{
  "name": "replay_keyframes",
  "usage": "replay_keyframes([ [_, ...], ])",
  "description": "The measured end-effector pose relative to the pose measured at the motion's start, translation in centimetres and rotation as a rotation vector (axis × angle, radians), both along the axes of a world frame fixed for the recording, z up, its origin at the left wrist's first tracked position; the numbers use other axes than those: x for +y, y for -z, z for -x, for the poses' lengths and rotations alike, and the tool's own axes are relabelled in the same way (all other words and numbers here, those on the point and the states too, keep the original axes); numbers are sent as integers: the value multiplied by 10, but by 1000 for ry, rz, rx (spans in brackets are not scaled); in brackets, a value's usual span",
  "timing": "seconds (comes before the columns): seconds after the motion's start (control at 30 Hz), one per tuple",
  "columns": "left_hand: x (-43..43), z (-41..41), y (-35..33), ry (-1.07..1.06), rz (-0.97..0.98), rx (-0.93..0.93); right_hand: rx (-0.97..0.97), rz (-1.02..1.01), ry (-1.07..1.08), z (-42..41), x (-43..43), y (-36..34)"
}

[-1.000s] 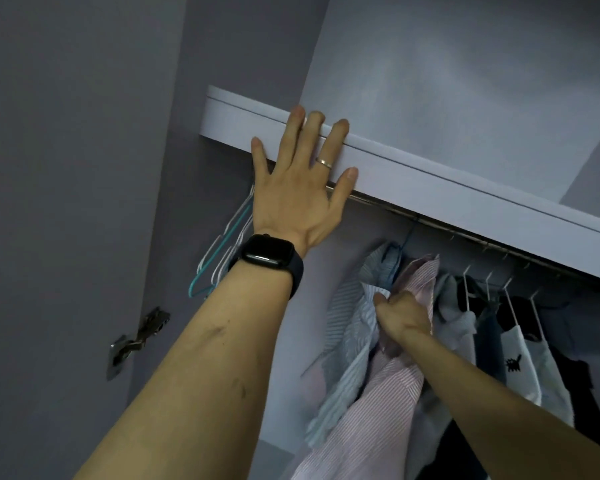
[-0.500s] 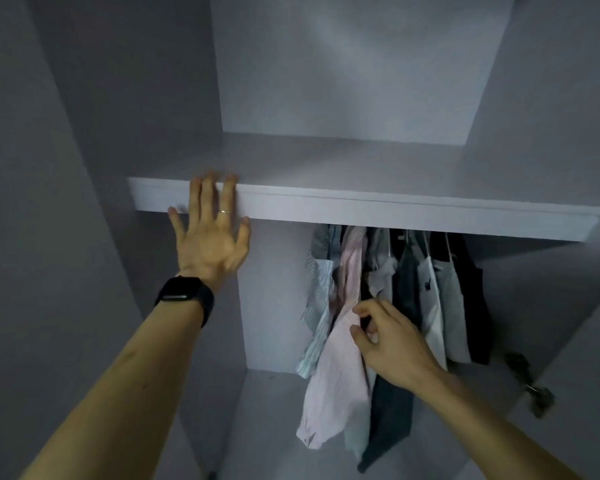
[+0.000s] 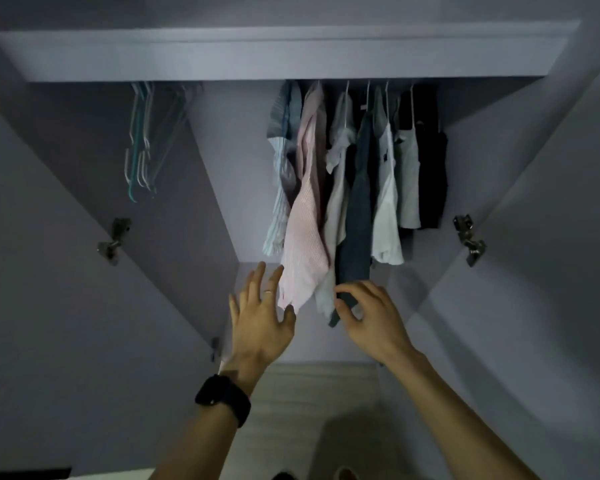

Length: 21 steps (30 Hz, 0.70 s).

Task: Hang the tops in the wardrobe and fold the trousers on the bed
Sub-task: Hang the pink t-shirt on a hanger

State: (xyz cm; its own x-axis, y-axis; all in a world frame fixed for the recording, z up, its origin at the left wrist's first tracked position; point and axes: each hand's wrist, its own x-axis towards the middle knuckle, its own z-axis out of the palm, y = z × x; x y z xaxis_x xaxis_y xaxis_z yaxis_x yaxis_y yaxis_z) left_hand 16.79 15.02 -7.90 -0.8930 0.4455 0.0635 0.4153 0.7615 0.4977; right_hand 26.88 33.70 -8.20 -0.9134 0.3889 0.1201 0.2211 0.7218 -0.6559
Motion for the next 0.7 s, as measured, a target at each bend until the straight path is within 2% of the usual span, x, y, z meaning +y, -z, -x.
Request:
replay_keyframes([
  [0.17, 8, -25, 34, 64, 89, -89, -58, 18, 57, -37, 3, 32],
  [0.43, 35, -9, 61, 369, 173, -154, -131, -26, 265, -80, 6, 48],
  [0.5, 45, -7, 65, 492, 157, -171, -184, 0, 417, -94, -1, 50],
  [0.6, 59, -7, 70, 690, 145, -200, -159, -8, 609, -115, -17, 53],
  [0.7, 72, -13, 77, 914, 214, -183, -182, 9, 784, -136, -47, 54],
])
